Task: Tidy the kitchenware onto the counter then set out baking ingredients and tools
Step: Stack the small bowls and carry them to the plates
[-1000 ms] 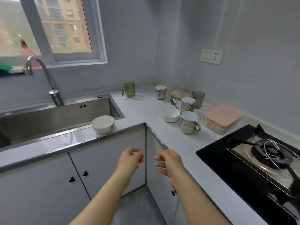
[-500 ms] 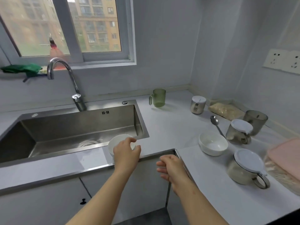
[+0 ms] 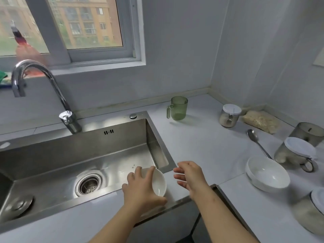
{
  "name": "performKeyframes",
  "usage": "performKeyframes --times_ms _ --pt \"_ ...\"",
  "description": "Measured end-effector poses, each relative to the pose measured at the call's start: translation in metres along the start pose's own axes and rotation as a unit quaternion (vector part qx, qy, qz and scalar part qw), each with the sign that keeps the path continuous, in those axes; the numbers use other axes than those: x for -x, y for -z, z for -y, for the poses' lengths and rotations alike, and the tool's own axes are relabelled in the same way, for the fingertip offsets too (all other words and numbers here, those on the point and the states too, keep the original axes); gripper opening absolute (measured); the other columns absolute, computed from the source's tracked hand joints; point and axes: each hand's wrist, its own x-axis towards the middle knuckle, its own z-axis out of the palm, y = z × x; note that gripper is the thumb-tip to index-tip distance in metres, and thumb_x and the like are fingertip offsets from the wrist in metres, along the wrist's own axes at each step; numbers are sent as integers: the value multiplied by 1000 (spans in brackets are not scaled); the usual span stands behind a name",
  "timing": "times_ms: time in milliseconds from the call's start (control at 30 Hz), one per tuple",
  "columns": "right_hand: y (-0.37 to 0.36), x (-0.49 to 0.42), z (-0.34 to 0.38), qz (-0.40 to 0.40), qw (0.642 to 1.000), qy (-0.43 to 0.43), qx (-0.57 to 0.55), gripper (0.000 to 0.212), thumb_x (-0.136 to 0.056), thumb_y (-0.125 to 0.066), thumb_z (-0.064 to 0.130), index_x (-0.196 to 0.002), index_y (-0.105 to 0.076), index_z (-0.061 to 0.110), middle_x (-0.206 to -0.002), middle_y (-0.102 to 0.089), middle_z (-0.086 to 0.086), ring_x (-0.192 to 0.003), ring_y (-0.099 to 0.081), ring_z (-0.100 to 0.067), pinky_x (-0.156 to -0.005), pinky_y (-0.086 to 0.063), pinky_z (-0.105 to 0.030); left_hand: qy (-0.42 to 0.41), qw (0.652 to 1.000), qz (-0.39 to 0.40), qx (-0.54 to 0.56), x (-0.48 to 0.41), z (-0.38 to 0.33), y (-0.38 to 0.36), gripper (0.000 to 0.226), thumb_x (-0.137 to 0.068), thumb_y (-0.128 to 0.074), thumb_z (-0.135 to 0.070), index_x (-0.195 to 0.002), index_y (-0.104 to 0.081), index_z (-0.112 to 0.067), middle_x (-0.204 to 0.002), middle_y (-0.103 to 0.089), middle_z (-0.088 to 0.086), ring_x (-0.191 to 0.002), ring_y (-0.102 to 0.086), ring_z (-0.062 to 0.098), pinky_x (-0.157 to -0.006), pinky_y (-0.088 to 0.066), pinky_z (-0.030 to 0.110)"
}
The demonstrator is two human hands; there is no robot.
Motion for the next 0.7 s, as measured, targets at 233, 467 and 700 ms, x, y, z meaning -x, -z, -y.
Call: performKeyframes --times_ms 233,467,700 --pt "11 -17 8 -93 994 12 -63 9 -94 -48 14 -97 -56 11 -90 -62 -8 -79 -59 -21 -71 -51 -31 -115 992 1 50 -31 -33 -1 84 -59 -67 -55 -130 -26 -40 -134 -26 -5 -122 -29 23 -92 -31 35" --pt "64 -32 20 -161 983 11 -88 9 -93 -48 12 -86 -55 13 -85 -62 -9 -75 -58 -21 -72 -50 -32 -186 982 9 18 -82 -96 -2 88 -59 -66 -60 -134 -24 -37 -138 -26 0 -126 -28 27 -98 -34 40" --pt "118 -51 26 -190 978 17 -81 10 -91 -49 11 -84 -55 13 -81 -61 -6 -69 -54 -18 -60 -46 -25 -183 981 49 -34 -112 -135 -15 90 -62 -67 -58 -137 -22 -36 -139 -24 4 -126 -27 30 -99 -31 42"
